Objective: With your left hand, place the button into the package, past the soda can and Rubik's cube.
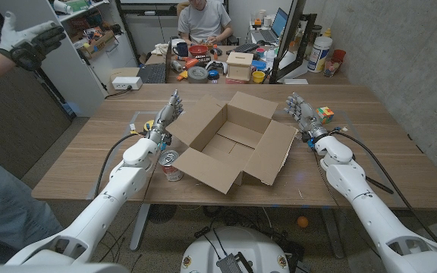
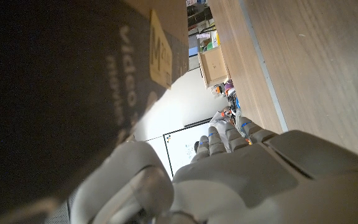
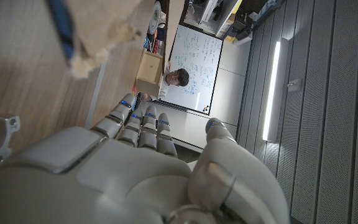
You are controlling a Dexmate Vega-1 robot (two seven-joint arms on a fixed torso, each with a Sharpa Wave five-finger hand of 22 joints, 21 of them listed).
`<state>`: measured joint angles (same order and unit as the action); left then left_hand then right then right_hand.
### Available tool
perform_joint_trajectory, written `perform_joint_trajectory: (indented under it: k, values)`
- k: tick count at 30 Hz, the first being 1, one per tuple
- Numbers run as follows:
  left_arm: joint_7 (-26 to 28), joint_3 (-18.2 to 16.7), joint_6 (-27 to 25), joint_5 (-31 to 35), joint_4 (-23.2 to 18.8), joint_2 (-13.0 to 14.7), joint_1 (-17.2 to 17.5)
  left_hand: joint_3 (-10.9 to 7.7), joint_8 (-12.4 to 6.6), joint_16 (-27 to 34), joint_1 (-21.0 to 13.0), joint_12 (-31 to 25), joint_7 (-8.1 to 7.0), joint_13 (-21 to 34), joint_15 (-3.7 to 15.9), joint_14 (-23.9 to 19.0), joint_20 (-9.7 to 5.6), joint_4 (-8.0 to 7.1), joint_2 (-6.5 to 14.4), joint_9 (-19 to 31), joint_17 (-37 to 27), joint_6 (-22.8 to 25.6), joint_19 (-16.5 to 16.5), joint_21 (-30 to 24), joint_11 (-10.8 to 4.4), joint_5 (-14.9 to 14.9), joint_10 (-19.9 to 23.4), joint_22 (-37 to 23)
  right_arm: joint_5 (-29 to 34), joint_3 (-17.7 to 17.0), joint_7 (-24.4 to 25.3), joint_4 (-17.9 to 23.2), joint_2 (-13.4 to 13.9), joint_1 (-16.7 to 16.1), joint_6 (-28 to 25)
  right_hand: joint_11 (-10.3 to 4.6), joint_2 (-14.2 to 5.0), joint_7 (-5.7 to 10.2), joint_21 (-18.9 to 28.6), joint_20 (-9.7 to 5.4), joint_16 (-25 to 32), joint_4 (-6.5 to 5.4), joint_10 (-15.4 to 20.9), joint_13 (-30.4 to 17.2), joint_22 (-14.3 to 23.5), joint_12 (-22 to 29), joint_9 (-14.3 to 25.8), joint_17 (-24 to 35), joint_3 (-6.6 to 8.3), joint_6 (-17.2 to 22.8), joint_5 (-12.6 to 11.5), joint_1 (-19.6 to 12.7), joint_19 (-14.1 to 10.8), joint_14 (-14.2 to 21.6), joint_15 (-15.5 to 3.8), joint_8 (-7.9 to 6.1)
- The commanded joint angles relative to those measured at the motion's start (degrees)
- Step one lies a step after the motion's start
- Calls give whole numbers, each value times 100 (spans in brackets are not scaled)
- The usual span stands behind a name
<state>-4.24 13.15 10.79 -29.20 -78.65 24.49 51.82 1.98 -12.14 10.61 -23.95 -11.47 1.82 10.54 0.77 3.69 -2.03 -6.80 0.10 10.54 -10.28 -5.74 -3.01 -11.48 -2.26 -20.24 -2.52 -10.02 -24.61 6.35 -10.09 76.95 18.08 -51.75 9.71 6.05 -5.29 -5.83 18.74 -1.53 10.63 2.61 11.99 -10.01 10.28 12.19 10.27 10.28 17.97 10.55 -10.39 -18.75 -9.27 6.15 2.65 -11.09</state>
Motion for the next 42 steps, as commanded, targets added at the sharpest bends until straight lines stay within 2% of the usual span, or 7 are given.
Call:
perform_joint_trajectory:
  k: [1, 13, 22, 31, 38, 42]
  values:
    - [-99, -316, -244, 349, -431, 17, 260, -35, -17, 32, -75, -31, -18, 11, 8, 7, -391, 10, 59, 19, -17, -1, -35, -40, -48, -54, 21, -29, 470, -530, -315, 36, -386, -17, -180, -10, -9, 18, -18, 7, 39, 17, 61, -29, 16, 17, 30, 17, 7, 61, -15, -43, -63, 50, -12, -24]
    - [5, -639, -564, 497, -1084, 339, 647, -51, -25, 35, -128, -32, -17, 13, 3, -25, -370, 32, 108, 20, -19, 39, -17, -44, -32, -62, 51, -30, 661, -737, -444, 42, -504, 9, -134, -28, 41, 30, -36, 34, 31, 37, 89, -30, 16, 19, 30, 14, -30, 118, -12, -26, -76, 47, -6, -38]
    - [128, -890, -584, 505, -1396, 440, 905, -71, -24, 39, -203, -31, -15, 14, 5, -62, -338, 69, 141, 20, -17, 52, 1, -48, -22, -70, 74, -30, 659, -798, -573, 0, -617, 32, 22, -2, 73, 19, -53, 41, 32, 51, 111, -30, 17, 21, 31, 12, -55, 146, -13, -15, -81, 62, 9, -41]
    - [359, -1140, -826, 818, -1994, 829, 1246, -101, -25, 42, -311, -31, -29, 15, 6, -100, -290, 127, 171, 21, -15, 65, 24, -53, -36, -76, 98, -29, 729, -796, -563, 75, -612, 50, -50, -16, 103, 34, -70, 51, 26, 72, 121, -31, 17, 18, 32, 7, -74, 176, -19, -16, -87, 68, 10, -44]
    - [580, -1449, -1011, 1000, -2339, 1054, 1604, -147, -30, 44, -465, -34, -58, 18, 8, -140, -263, 210, 206, 22, -12, 83, 49, -56, -62, -80, 130, -28, 743, -803, -569, 23, -638, 32, -56, -13, 112, 33, -82, 60, 25, 75, 123, -31, 18, 15, 33, 9, -89, 193, -21, -3, -89, 66, 3, -45]
    - [660, -1622, -1128, 1087, -2528, 1175, 1819, -197, -36, 43, -652, -49, -68, 22, 22, -176, -191, 315, 228, 24, -11, 98, 74, -59, -104, -82, 200, -28, 768, -788, -562, 17, -646, 30, -80, -13, 113, 41, -90, 62, 25, 78, 122, -31, 19, 11, 33, 10, -96, 203, -24, 0, -92, 69, 0, -44]
